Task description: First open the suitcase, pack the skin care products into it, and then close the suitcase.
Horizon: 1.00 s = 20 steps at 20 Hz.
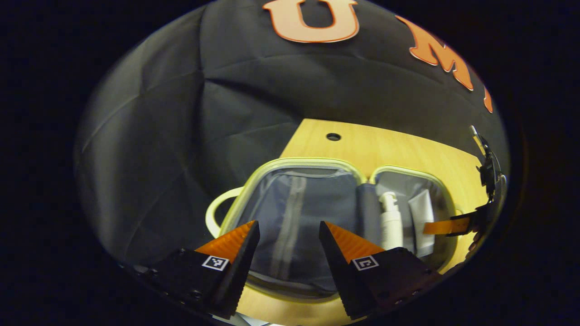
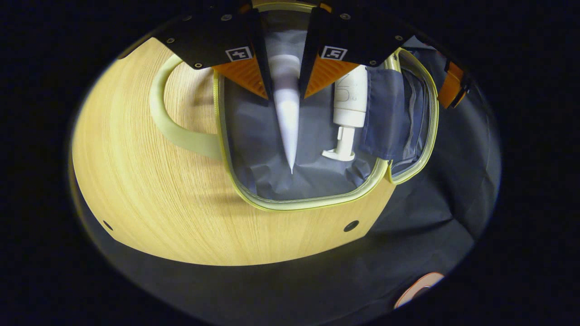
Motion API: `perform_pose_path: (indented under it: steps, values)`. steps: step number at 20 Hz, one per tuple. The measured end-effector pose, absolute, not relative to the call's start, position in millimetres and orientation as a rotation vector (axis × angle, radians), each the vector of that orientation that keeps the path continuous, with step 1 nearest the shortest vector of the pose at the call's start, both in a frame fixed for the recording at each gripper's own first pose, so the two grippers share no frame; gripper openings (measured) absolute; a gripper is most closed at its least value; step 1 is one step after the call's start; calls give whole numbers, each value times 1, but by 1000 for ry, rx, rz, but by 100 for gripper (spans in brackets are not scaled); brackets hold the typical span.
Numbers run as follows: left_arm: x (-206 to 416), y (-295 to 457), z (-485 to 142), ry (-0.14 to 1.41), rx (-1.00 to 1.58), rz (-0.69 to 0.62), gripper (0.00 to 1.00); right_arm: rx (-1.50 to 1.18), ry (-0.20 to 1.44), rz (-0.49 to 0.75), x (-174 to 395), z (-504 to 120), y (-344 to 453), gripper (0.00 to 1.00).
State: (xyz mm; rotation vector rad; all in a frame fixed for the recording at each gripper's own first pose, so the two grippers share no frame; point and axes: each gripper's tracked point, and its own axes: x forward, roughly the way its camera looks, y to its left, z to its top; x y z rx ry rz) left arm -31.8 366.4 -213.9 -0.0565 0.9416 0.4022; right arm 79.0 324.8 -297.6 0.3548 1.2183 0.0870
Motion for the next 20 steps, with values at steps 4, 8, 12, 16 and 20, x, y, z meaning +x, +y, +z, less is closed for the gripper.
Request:
perform_pose_path:
  steps: [4, 8, 12, 16, 20]
  values:
    - [-45, 421, -222, 897, -37, 510, 83, 386, 1202, 64, 78, -290, 321, 41]
    - [-40, 451, -224, 809, -1, 591, 83, 434, 1112, 83, 77, -260, 313, 49]
    - [-44, 476, -235, 779, -158, 663, 83, 488, 964, 88, 87, -214, 296, 74]
    - [-49, 512, -247, 769, -347, 729, 84, 521, 813, 64, 105, -169, 269, 86]
    - [-52, 531, -278, 852, -576, 713, 86, 485, 684, 5, 118, -124, 226, 92]
